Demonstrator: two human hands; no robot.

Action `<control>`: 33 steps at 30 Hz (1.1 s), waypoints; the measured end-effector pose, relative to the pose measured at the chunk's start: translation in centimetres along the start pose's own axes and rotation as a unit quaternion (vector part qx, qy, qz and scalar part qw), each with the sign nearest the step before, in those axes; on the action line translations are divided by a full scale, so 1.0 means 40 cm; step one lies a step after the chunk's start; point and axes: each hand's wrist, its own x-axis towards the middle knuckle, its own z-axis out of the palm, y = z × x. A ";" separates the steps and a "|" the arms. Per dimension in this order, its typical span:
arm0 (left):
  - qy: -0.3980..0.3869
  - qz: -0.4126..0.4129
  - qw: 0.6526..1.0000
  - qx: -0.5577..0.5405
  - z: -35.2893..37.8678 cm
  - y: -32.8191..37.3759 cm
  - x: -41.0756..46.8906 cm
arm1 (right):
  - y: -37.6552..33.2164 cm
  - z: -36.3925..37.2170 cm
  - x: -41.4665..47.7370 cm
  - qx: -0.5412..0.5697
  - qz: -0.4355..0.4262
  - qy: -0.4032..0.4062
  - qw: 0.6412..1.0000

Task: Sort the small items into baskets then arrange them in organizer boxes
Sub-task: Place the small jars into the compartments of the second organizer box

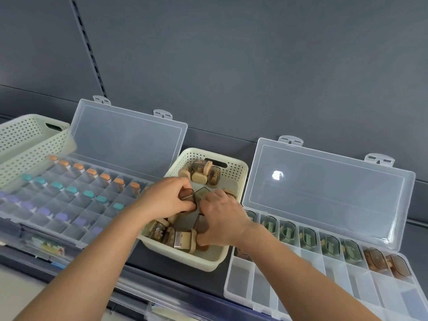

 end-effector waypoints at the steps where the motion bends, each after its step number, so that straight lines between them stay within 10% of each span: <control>1: 0.014 -0.006 1.000 -0.007 -0.003 0.003 -0.001 | 0.000 0.000 0.000 0.003 -0.010 0.008 1.000; 15: -0.066 -0.072 0.960 -0.263 -0.034 0.017 -0.035 | 0.051 -0.063 -0.014 0.185 0.028 -0.062 0.980; 23: -0.014 -0.002 0.953 -0.302 -0.043 0.076 -0.035 | 0.117 -0.110 -0.105 0.274 0.063 0.063 0.958; 33: 0.097 0.046 0.896 -0.431 0.005 0.218 -0.006 | 0.153 -0.123 -0.216 0.510 0.152 0.152 0.833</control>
